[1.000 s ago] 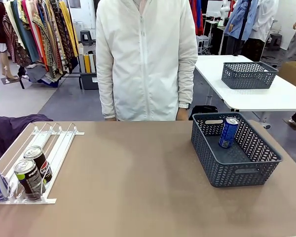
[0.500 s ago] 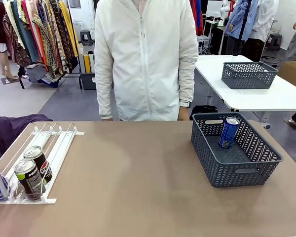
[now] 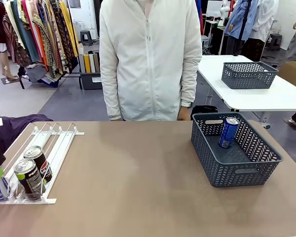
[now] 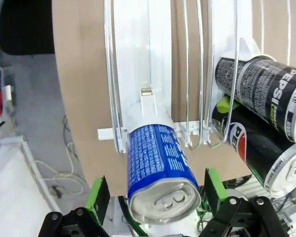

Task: Retrieve and store the cans from the dispenser.
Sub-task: Pick up the last remaining can from one row of the Automatic Can Dispenser and place it in the middle of the table.

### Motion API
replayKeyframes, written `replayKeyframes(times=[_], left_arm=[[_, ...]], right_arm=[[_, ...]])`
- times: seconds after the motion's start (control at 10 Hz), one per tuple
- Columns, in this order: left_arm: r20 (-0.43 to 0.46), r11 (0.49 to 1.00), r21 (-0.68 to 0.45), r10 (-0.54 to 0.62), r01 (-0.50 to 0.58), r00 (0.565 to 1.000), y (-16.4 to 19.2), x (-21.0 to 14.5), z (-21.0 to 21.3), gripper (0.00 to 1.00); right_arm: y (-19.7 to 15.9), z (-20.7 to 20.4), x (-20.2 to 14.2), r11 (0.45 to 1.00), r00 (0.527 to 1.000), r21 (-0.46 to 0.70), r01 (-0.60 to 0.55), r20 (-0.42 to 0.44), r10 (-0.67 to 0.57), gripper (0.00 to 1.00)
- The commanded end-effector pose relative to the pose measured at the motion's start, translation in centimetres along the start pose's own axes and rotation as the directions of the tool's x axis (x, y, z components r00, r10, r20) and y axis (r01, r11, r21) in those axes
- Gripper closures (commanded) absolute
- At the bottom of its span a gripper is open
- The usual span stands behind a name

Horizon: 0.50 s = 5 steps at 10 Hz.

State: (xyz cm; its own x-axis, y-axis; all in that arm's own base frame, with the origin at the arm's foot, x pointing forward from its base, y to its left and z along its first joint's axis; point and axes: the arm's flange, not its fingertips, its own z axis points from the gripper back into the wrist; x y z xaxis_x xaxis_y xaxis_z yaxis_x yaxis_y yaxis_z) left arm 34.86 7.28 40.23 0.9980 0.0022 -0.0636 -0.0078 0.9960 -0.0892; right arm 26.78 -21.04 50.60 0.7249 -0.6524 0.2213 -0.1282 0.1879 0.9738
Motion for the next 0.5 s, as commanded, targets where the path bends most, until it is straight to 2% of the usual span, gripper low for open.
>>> replayKeyframes(times=[0.0, 0.3, 0.4], left_arm=[[-0.002, 0.999, 0.048, 0.007, -0.006, 1.000, -1.40, -4.06, -3.64, 0.00], [-0.019, 0.999, 0.039, -0.002, 0.002, 1.000, -1.36, -4.18, -3.69, 0.00], [-0.018, 0.999, 0.032, -0.006, 0.007, 1.000, -1.49, -4.16, -3.83, 0.60]], right_arm=[[0.28, -0.29, 0.24, 1.000, 1.000, 0.026, -0.012, 0.016, 0.011, 0.00], [0.28, -0.29, 0.24, 1.000, 1.000, 0.026, -0.012, 0.016, 0.011, 0.00], [0.28, -0.29, 0.24, 1.000, 1.000, 0.026, -0.012, 0.016, 0.011, 0.00]])
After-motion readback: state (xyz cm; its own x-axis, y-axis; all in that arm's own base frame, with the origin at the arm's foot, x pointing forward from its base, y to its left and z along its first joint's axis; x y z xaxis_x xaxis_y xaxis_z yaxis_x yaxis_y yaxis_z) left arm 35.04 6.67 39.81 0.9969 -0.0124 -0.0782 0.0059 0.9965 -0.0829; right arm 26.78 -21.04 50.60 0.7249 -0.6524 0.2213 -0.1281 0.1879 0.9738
